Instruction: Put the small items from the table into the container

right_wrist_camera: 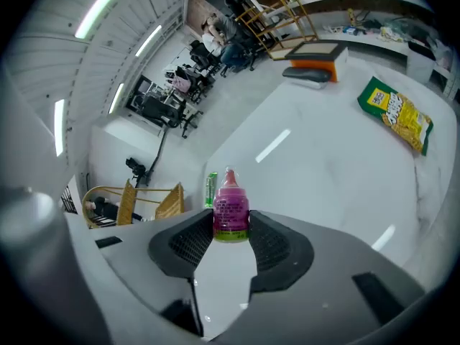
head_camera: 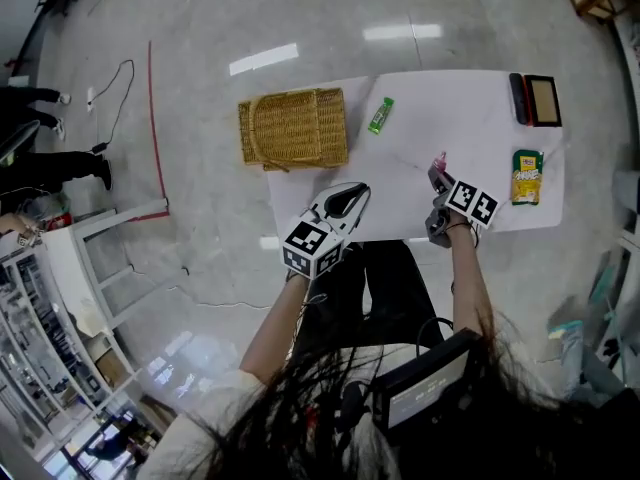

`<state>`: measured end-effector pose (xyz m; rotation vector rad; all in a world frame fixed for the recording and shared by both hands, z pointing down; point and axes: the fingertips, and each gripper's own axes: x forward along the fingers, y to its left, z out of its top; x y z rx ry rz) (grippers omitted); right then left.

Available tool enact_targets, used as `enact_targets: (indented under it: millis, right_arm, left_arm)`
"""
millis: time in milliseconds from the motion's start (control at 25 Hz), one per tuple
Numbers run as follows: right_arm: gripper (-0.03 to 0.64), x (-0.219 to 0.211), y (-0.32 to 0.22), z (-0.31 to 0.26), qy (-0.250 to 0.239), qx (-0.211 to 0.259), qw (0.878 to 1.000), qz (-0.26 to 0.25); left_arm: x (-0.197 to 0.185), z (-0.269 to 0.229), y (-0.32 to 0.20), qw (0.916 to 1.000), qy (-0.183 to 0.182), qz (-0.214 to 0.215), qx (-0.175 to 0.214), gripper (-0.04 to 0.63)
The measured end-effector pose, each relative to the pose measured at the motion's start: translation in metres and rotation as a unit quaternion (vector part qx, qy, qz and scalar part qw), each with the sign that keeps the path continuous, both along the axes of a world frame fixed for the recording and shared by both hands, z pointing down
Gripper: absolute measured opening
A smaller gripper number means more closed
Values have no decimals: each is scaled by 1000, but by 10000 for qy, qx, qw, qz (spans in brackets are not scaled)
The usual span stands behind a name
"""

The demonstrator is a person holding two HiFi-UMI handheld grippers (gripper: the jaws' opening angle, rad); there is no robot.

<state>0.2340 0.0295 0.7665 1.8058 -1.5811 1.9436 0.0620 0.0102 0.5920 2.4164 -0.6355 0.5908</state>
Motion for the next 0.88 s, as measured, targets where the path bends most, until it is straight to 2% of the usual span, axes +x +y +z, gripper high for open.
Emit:
enact_targets:
  millis: [360, 560, 880]
  right_arm:
    - [167, -45, -20, -105, 111, 765, 9935, -833]
    - [166, -97, -41, -155, 271, 1173, 9808, -1533]
    - [167, -189, -73, -179, 341, 1416, 9583, -2458]
  left_arm:
    - [-39, -39, -6, 9988, 101, -442, 185, 15]
    - [-73, -53, -8, 9968, 138, -760, 191, 15]
    - [-130, -66, -19, 9943, 117, -1029, 253, 15]
